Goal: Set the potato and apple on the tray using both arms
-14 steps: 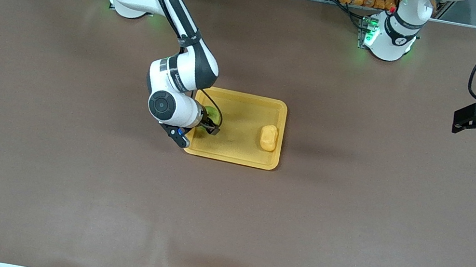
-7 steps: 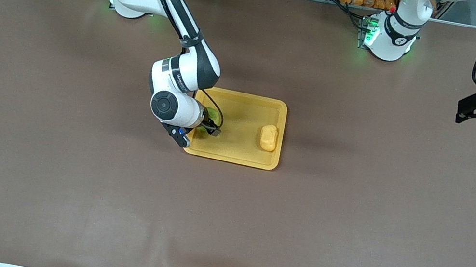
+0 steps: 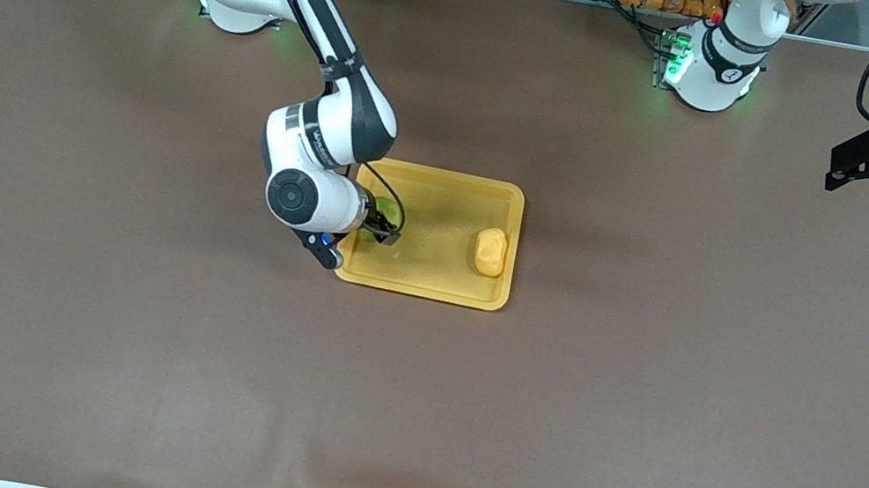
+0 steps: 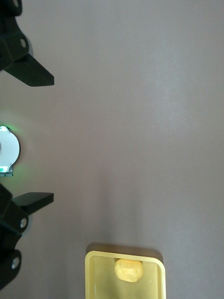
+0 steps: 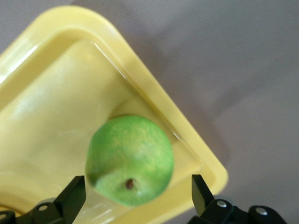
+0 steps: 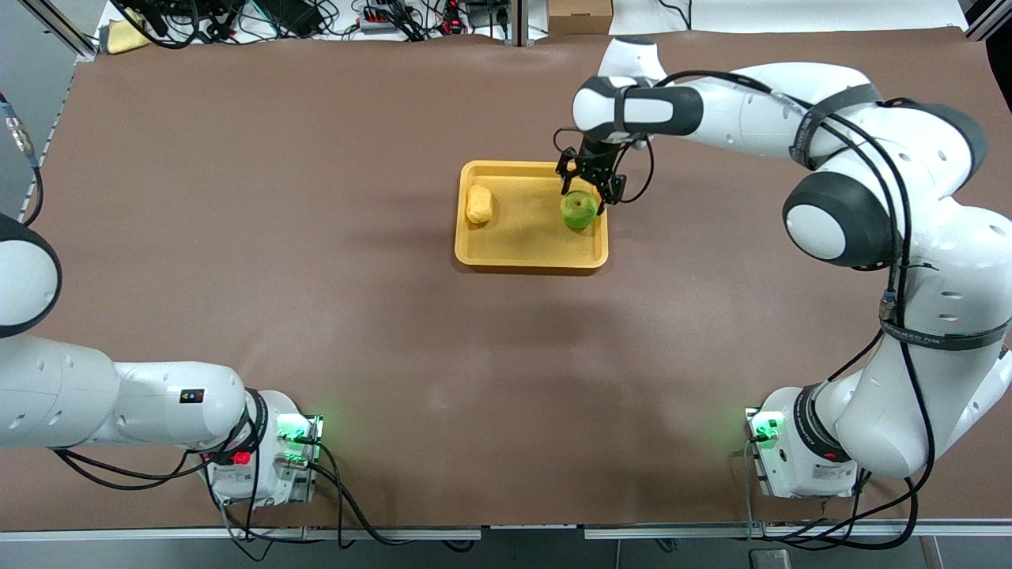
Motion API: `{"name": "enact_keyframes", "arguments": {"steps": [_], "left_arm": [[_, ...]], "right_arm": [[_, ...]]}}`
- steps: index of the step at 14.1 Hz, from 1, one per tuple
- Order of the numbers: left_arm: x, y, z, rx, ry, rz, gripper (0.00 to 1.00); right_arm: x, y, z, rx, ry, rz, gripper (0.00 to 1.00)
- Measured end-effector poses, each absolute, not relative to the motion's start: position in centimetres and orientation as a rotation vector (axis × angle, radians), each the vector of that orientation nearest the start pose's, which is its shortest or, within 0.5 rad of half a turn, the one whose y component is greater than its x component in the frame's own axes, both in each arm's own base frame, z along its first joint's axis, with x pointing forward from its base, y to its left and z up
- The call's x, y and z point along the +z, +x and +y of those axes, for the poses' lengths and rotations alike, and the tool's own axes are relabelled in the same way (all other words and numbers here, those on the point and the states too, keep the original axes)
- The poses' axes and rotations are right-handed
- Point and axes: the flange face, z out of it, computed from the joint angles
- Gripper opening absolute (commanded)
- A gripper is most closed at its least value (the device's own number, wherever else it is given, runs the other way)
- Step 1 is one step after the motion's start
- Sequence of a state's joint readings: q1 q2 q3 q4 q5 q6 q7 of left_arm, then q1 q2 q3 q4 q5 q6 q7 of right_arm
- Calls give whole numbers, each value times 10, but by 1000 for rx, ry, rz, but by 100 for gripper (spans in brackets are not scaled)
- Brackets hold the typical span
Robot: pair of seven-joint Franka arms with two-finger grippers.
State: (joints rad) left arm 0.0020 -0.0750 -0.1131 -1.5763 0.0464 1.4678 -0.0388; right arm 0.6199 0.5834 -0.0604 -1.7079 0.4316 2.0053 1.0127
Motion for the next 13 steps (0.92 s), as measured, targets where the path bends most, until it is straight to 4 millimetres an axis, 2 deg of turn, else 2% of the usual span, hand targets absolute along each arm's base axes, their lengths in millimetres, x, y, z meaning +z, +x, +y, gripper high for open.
{"name": "enact_keyframes", "arguments": {"steps": [2, 6, 8, 10, 13], "left_arm": [[653, 517, -53, 48, -3084, 91, 100], [653, 516, -56, 54, -3086, 47, 100], [653, 516, -56, 62, -3086, 25, 100], [653, 516, -55, 63, -3086, 9, 100], [653, 516, -55, 63, -3085, -26, 100]], "right_arm": [[260, 539, 359, 673, -2862, 1020, 100], [328, 573, 345, 670, -2844, 1003, 100], [360, 597, 326, 598, -2819, 1024, 100], [383, 618, 301, 540, -2796, 1038, 100], [401, 630, 272, 567, -2799, 1043, 100]]}}
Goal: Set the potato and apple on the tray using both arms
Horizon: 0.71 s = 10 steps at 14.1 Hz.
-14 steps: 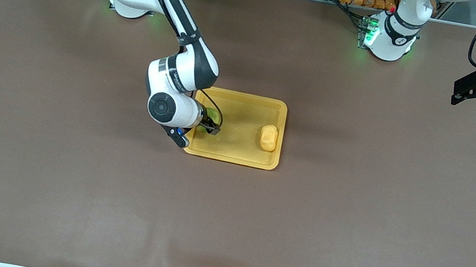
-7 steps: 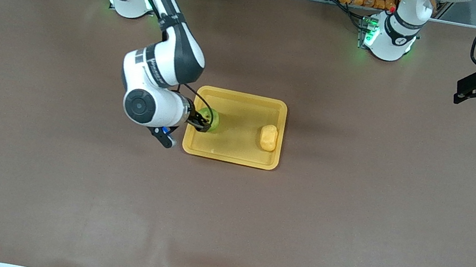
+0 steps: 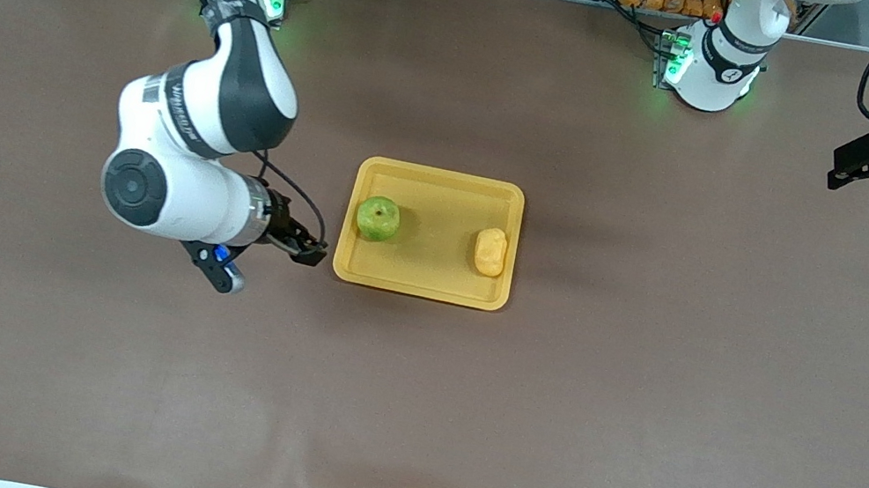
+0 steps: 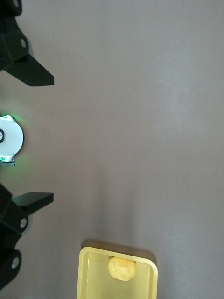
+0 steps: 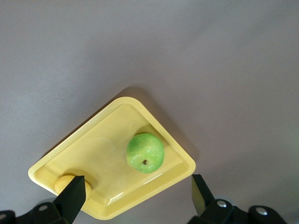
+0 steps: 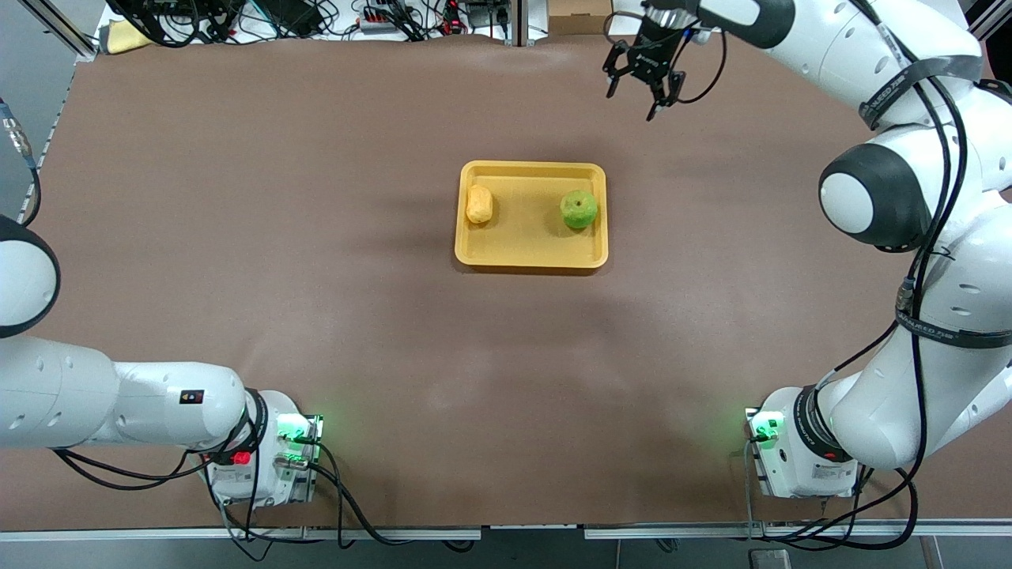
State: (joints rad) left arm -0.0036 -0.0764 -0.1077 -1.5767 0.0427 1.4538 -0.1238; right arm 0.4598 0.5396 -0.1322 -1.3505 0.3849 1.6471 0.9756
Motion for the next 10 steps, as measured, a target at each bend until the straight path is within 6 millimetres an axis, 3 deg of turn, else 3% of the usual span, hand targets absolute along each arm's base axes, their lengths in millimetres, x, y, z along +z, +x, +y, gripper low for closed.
{"name": "enact_keyframes", "arguments": {"steps": [4, 7, 10], "left_arm": [[653, 515, -55, 63, -3085, -32, 100], [651, 516, -56, 69, -3084, -30, 100], [650, 516, -57, 70, -3084, -26, 100]], "right_arm": [[428, 646, 223, 612, -2775, 1102, 100], [460, 651, 195, 589, -2761, 1119, 100], [495, 646, 173, 487, -2856, 973, 100]]}}
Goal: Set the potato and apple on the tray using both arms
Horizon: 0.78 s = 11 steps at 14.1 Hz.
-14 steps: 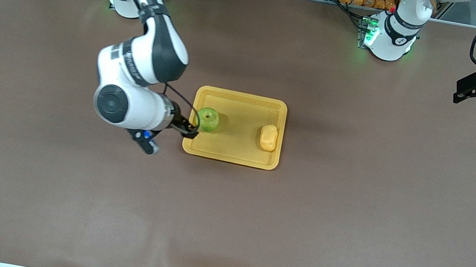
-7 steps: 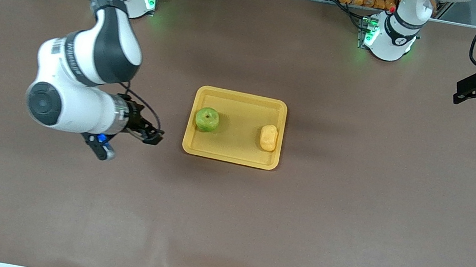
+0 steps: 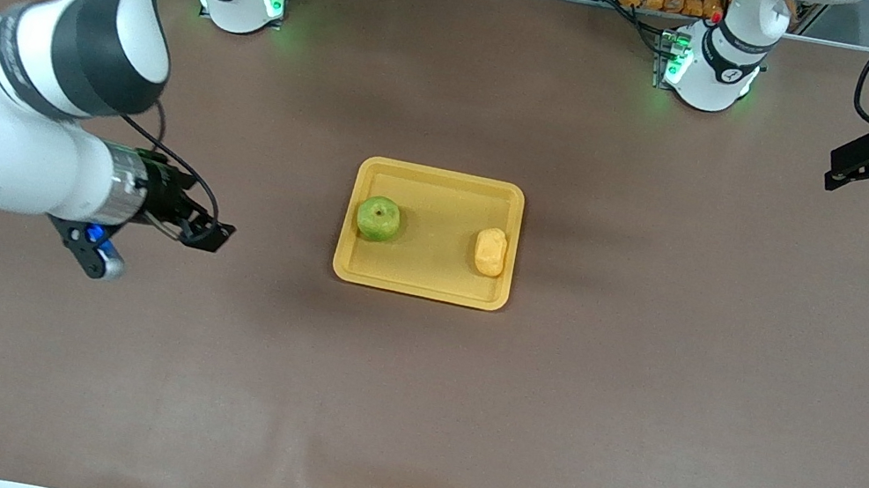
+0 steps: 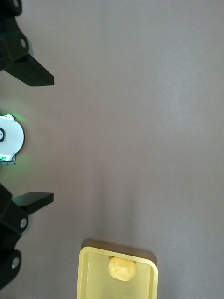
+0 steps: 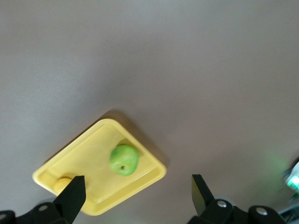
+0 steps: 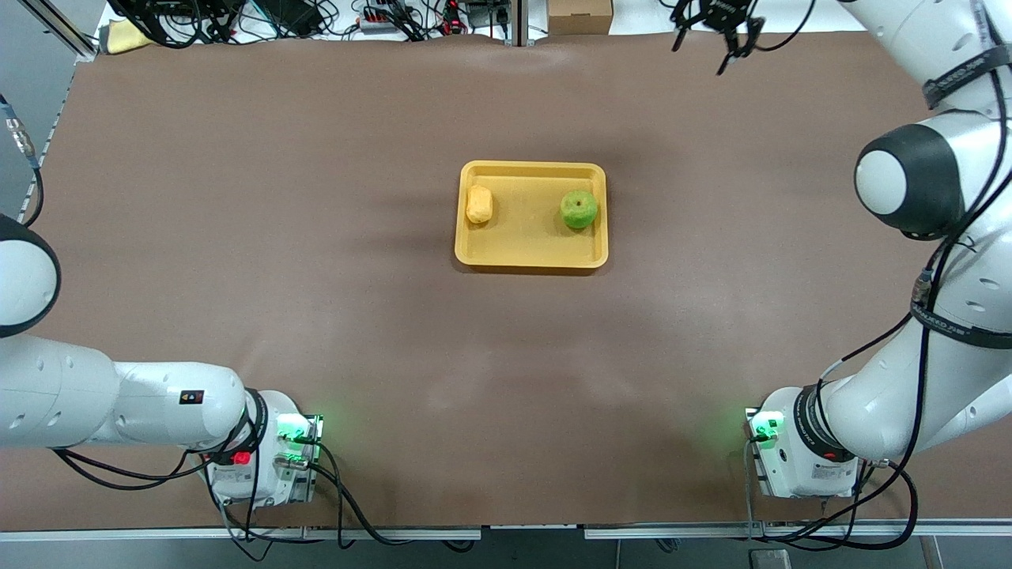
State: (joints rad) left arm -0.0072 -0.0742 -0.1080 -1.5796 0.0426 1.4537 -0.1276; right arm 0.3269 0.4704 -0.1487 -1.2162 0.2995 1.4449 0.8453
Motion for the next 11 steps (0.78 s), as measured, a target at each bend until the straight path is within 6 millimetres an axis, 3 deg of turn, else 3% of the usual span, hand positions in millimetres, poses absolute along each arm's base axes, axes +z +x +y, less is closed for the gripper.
{"name": "enact_keyframes", "arguments": {"steps": [3, 8, 11], "left_arm": [[650, 516, -57, 71, -3084, -25, 100], [650, 516, -57, 72, -3084, -25, 100], [650, 516, -58, 71, -3084, -24, 100]], "right_arm": [[518, 634, 151, 485, -2956, 853, 100], [564, 622, 52, 467, -2949, 602, 100], [597, 604, 22, 431, -2943, 553, 100]]}}
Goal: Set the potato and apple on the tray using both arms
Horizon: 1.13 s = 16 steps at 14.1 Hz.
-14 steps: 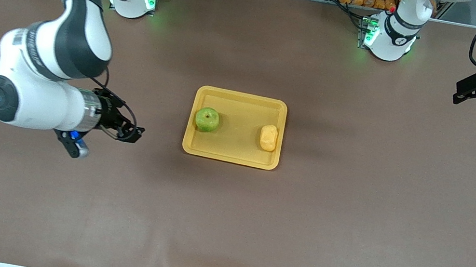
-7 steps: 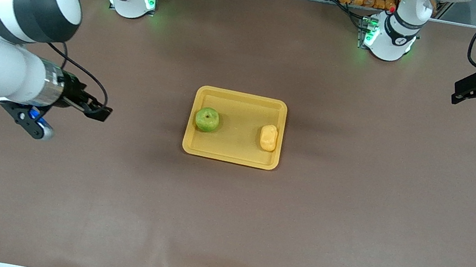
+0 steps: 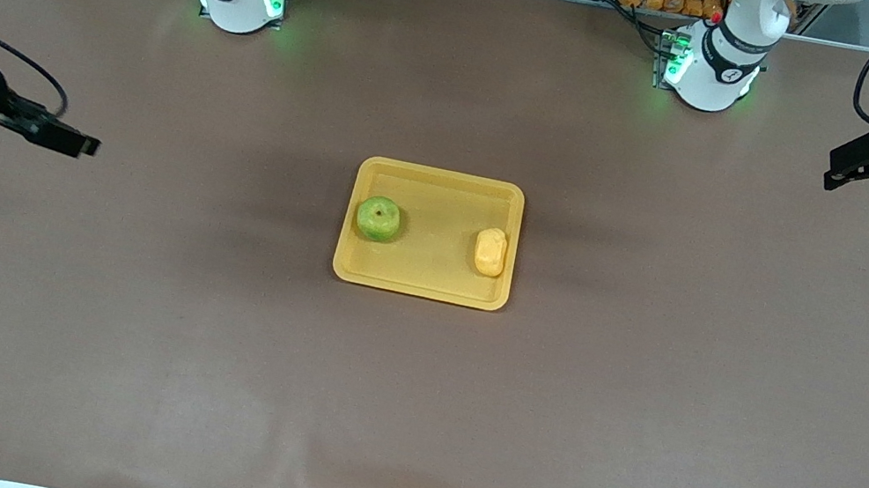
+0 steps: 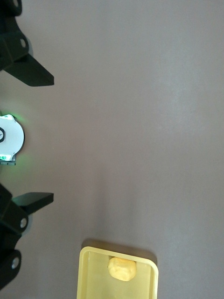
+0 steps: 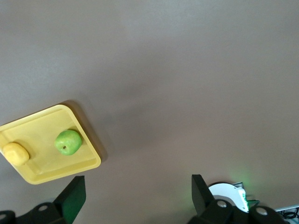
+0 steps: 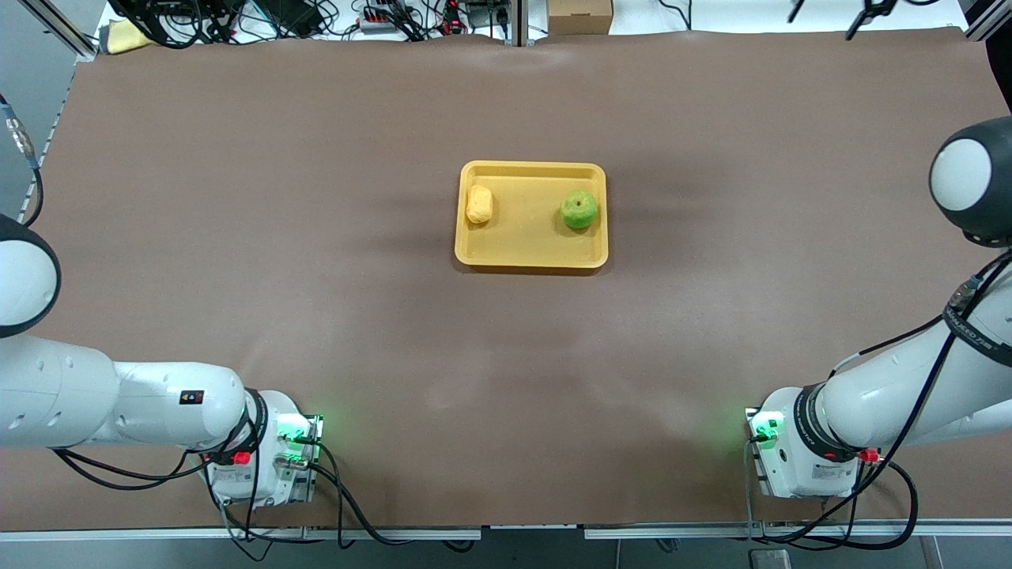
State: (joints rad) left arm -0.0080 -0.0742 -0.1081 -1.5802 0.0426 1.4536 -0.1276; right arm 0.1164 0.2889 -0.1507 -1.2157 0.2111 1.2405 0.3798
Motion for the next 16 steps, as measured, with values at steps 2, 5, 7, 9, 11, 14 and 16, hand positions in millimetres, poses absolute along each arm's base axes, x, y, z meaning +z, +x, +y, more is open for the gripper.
{"name": "enact_keyframes", "arguments": {"steps": [2, 5, 7, 9, 11, 14, 16], "left_arm": [[650, 516, -58, 71, -3084, -24, 100], [650, 516, -58, 70, -3084, -22, 100], [651, 515, -59, 68, -3084, -22, 100], [652, 515, -59, 65, -3084, -22, 100], [653, 514, -58, 62, -3085, -22, 100], [655, 512, -58, 56, -3085, -22, 100], [656, 511, -58, 65, -3084, -23, 100]], "right_arm": [[614, 593, 3, 390, -2960, 428, 100], [627, 579, -24, 351, -2994, 274, 100], [633, 569, -33, 334, -3005, 248, 100], [641, 560, -33, 293, -3043, 209, 100], [646, 549, -35, 233, -3059, 136, 100], [646, 528, -47, 190, -3057, 40, 100], [649, 520, -51, 156, -3069, 37, 100]]}}
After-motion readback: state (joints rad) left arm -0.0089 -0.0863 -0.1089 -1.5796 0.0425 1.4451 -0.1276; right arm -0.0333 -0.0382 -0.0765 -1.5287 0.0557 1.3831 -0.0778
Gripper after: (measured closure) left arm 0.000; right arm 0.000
